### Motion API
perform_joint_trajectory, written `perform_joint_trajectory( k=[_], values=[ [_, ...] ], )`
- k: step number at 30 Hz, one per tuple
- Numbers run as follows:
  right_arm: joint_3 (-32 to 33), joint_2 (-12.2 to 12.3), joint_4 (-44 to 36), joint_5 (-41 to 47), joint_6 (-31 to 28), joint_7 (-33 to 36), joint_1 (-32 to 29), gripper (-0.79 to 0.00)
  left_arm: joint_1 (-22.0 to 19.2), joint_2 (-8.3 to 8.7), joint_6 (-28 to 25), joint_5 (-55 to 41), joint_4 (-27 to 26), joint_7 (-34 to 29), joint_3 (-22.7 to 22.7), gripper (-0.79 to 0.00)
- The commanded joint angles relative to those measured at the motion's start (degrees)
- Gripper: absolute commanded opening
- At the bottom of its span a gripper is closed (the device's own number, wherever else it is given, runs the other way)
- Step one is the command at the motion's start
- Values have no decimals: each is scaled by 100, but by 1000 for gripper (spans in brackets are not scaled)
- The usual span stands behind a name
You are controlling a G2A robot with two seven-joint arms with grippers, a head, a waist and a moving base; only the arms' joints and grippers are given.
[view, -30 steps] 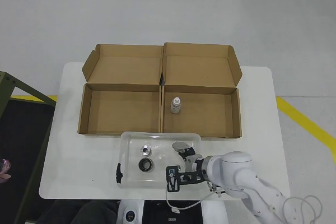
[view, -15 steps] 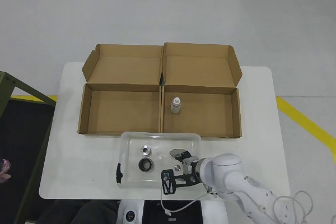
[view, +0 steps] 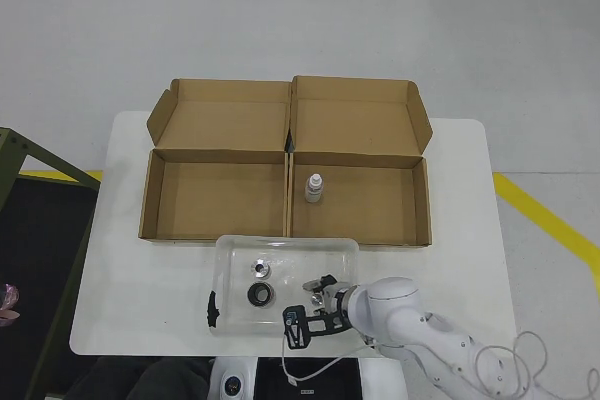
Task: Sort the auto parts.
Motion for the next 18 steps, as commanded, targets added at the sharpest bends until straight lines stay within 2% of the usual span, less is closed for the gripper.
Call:
perform_joint_trajectory(
  k=[1, 3, 4, 5, 12, 18],
  values=[
    [-90, 16, 38, 52, 31, 30, 64, -468, 0, 0, 0, 0, 0, 0, 0, 0],
    [-181, 36, 62, 113, 63, 62, 141, -579, 0, 0, 0, 0, 0, 0, 0, 0],
    [-229, 47, 75, 138, 81, 81, 179, -705, 0, 0, 0, 0, 0, 0, 0, 0],
    [-276, 59, 81, 168, 98, 98, 217, -785, 0, 0, 0, 0, 0, 0, 0, 0],
    [-493, 150, -59, 431, 230, 230, 477, -785, 0, 0, 0, 0, 0, 0, 0, 0],
    [-409, 200, -344, 680, 237, 236, 614, -785, 0, 0, 0, 0, 0, 0, 0, 0]
  ],
)
